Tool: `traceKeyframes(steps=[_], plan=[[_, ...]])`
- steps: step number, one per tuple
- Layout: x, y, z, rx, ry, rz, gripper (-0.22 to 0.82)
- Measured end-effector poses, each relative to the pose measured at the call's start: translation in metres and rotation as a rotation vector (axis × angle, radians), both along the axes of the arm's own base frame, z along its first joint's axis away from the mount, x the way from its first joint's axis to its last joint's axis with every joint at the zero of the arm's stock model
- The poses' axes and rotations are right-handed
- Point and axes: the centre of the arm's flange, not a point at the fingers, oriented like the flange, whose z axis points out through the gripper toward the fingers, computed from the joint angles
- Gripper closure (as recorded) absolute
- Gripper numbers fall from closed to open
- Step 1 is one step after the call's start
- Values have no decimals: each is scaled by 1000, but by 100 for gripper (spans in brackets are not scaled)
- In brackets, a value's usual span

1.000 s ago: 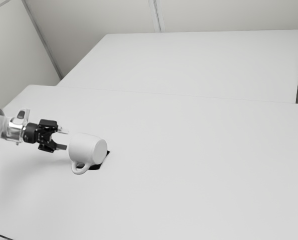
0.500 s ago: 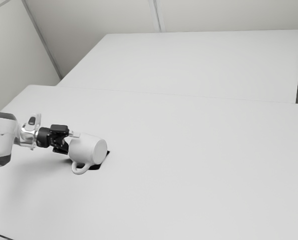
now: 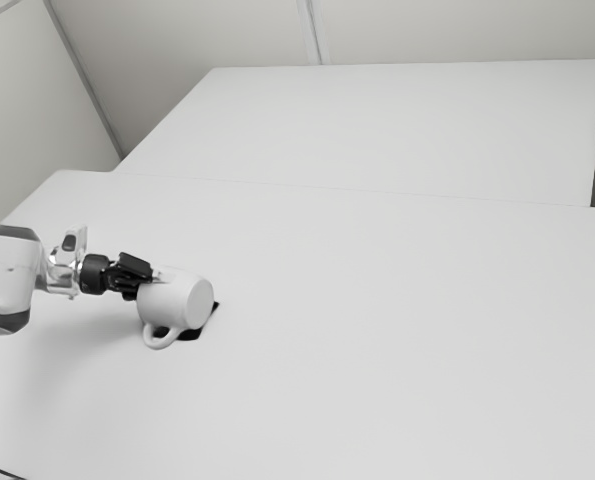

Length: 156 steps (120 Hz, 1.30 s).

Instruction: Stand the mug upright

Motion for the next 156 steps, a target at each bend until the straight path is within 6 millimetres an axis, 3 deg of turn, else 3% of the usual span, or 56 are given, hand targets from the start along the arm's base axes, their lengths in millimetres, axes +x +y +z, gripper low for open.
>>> traceKeyframes(steps=[21,33,46,62,74,86,98,119,156], plan=[[6,-4,20,-43,-68,2,71],[15,-16,27,-72,-101,-13,71],[53,-27,76,33,-185,-115,71],[97,-67,133,367,-198,-366,71],[119,-116,151,638,-179,-544,72],[132,-149,153,883,-153,-648,73],[141,-166,152,1078,-144,-669,75],[144,-198,127,1230,-123,-595,75],[126,-203,84,1226,28,-391,77]])
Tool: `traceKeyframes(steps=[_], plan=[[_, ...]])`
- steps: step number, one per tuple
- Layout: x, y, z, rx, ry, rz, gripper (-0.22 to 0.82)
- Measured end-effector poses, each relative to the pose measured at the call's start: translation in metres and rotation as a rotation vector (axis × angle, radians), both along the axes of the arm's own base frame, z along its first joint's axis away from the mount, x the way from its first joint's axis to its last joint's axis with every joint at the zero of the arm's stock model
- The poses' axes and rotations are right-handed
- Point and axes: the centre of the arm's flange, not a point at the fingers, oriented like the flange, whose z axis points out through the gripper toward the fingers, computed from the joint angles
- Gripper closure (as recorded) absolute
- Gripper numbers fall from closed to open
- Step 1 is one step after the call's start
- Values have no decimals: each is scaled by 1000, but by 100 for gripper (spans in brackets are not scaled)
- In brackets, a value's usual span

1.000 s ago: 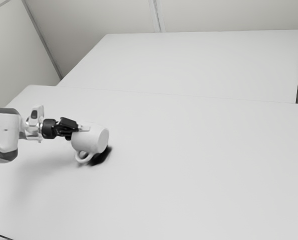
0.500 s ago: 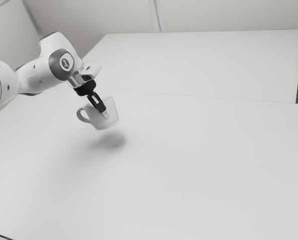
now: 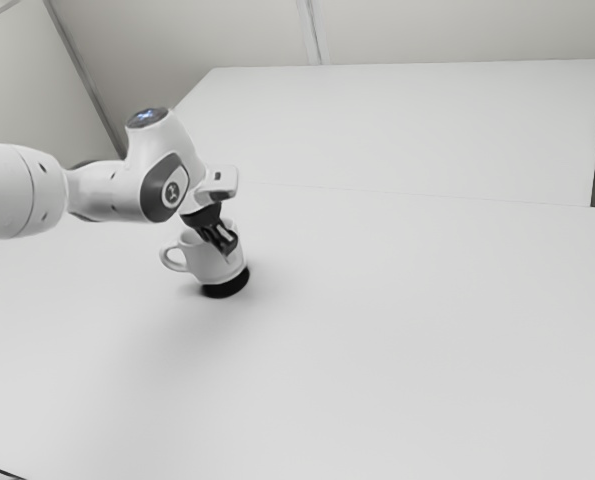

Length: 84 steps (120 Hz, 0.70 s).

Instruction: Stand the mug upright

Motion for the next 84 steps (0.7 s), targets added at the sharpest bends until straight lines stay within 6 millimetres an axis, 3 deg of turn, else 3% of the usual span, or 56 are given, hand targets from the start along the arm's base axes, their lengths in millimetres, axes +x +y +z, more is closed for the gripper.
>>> traceKeyframes(steps=[9,34,57,66,84], plan=[[-2,0,-4,-4,0,49,77],[-2,0,-5,-29,-1,151,33],[-2,-3,7,-44,-12,209,13],[-3,-8,51,-57,-28,217,9],[12,-11,203,-69,-52,236,5]])
